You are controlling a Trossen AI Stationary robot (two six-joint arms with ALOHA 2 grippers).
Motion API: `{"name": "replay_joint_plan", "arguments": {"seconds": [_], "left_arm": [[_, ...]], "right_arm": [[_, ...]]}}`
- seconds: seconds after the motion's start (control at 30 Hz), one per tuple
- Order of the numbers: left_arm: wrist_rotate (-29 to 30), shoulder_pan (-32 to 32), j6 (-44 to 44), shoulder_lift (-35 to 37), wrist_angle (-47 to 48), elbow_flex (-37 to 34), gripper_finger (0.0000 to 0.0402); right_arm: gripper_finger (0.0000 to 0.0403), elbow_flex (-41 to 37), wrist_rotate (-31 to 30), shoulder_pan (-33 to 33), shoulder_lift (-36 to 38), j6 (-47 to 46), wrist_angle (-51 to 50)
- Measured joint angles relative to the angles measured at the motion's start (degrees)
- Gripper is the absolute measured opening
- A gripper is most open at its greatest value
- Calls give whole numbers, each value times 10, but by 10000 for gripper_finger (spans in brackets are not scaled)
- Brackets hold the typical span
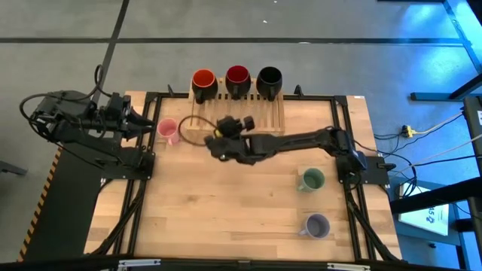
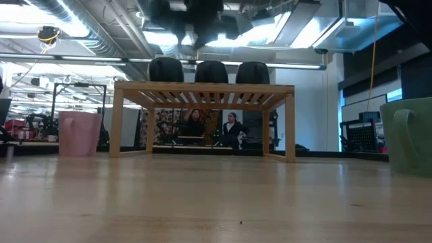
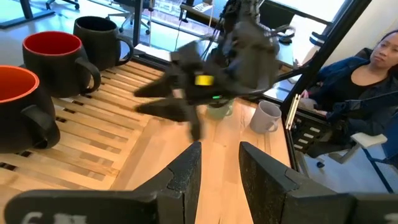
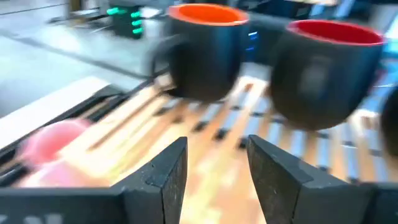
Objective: Place coffee mugs
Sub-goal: Put the blue mug on the shelf
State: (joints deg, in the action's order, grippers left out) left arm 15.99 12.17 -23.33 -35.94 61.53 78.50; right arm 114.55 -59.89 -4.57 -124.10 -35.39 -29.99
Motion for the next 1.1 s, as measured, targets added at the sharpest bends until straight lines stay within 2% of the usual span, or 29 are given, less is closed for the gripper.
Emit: {"name": "replay_joint_plan", "arguments": {"seconds": [0.07,0.23,0.33,0.4,0.53,0.67,0.87,1.1], "left_arm": [[0,0,0,0,8,0,102],[-32,0,3,-4,24,-4,102],[-86,0,10,-6,23,-25,102],[-123,0,10,-5,18,-52,102],[-176,0,-2,-6,21,-108,102],[-174,0,-18,-5,16,-141,102],[-166,0,-35,-9,-19,-154,102],[-153,0,-61,-20,-57,-154,102]], "right_arm": [[156,21,63,-19,0,6,-22],[156,72,339,-62,0,-2,-49],[156,87,484,-89,0,-60,-58],[156,88,541,-110,1,-130,-89],[156,86,566,-159,0,-240,-192],[156,86,564,-198,3,-317,-283],[156,86,537,-231,23,-374,-366],[156,86,501,-271,46,-388,-477]]}}
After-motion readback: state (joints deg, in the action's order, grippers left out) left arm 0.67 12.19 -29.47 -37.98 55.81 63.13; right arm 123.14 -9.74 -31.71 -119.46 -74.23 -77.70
